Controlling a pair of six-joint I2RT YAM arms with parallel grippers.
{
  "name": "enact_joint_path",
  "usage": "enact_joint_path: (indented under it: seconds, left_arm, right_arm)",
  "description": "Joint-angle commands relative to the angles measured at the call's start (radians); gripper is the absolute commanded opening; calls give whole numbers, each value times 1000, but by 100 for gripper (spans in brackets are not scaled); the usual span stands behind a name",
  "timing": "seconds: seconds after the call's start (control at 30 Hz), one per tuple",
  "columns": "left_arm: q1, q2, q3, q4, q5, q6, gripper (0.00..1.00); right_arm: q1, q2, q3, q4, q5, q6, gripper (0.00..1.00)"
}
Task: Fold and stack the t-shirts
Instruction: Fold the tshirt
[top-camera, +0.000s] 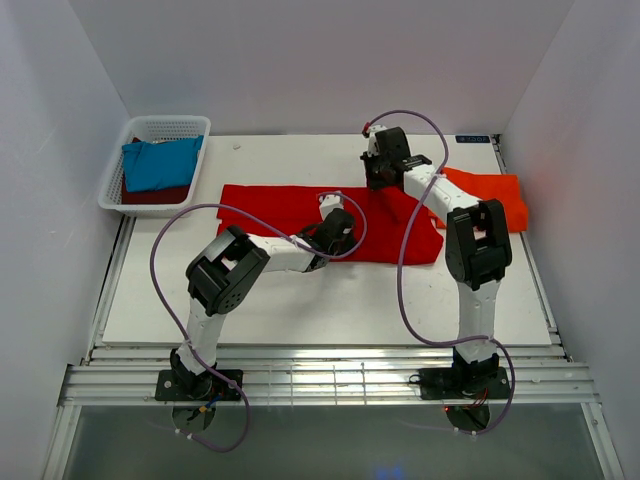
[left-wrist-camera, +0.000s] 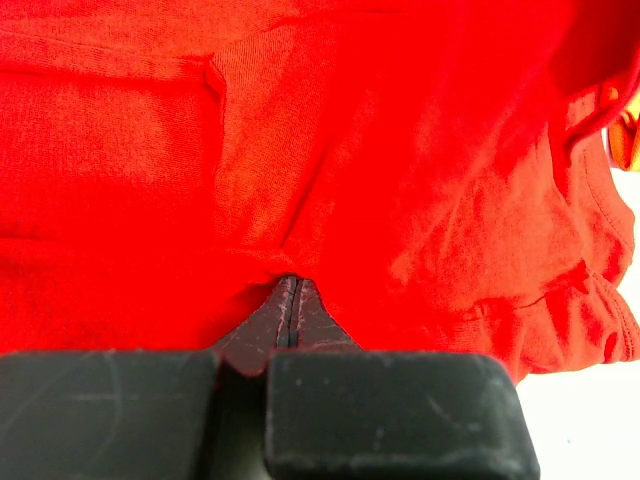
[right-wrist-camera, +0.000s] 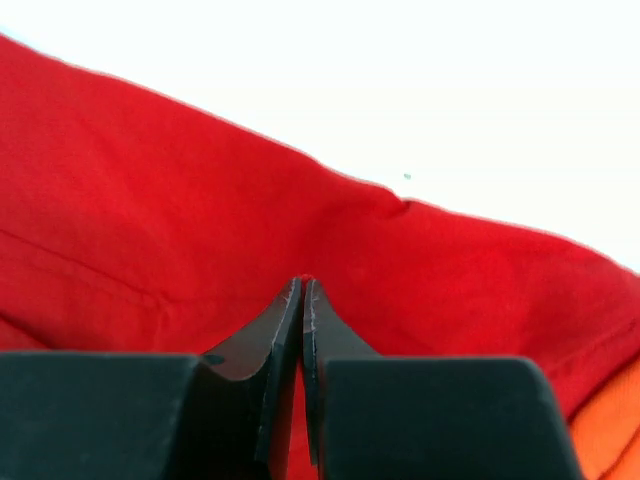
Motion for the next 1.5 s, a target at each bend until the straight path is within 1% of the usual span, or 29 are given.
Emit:
enact_joint_path:
  seconds: [0.0,0.03,0.17,0.3,0.33,0.37,0.43,0.5,0.53,0.6,0.63,0.73,0.77,0.8,0.83,0.87,1.0,1.13,1.3,1.47]
  left_arm:
    - [-21,-1,-22,-135,18,-1,0]
    - [-23,-1,-24,-137,16,-3,0]
    - [-24,2,-25,-142,13,-4,0]
    - [-23,7,-24,-145,15,-10,0]
    - [-23,5,-25,-145,16,-13,0]
    - [-24,3,-25,-145,16,-13,0]
    - [-26,2,-30,-145,13,-15,0]
    - [-26,-4,-36,-146,7,-15,0]
    - [-26,-7,-37,-148,2,-15,0]
    - [-30,-20,-39,-149,-13,-9,0]
    - [-33,-23,-36,-151,-19,-6,0]
    - [-46,-36,-8,-160,-73,19,0]
    - [-52,-39,4,-204,-87,23,0]
    - [-53,-39,15,-217,-99,28,0]
    - [-53,-40,36,-227,-114,33,0]
    - [-55,-40,42,-243,-123,33,0]
    - [-56,-47,41,-260,-157,34,0]
    - [-59,-64,38,-258,-171,28,0]
    - [-64,-76,64,-257,-189,50,0]
    - [-64,-89,53,-258,-194,48,0]
  right_arm:
    - [2,42,73,55,-19,5,8]
    - [2,49,80,59,-49,6,8]
    - [2,97,109,73,-89,11,8]
    - [2,151,147,98,-76,8,11]
    - [2,163,153,119,-65,8,25]
    - [2,166,159,125,-48,6,34]
    - [2,154,164,148,16,8,43]
    - [2,110,115,205,62,16,45]
    - [2,42,36,271,79,19,46]
    - [2,-33,-44,337,114,20,47]
    - [2,-93,-77,348,127,20,50]
    - [6,-168,-156,316,158,13,49]
    - [6,-179,-181,288,162,14,49]
    - [8,-185,-193,235,176,16,49]
    - [8,-200,-210,221,187,20,49]
    - [8,-207,-253,210,196,23,49]
    - [8,-208,-327,199,219,42,48]
    - [8,-175,-338,169,214,58,47]
    - [8,-150,-351,168,207,74,47]
    - [8,-138,-355,156,219,86,47]
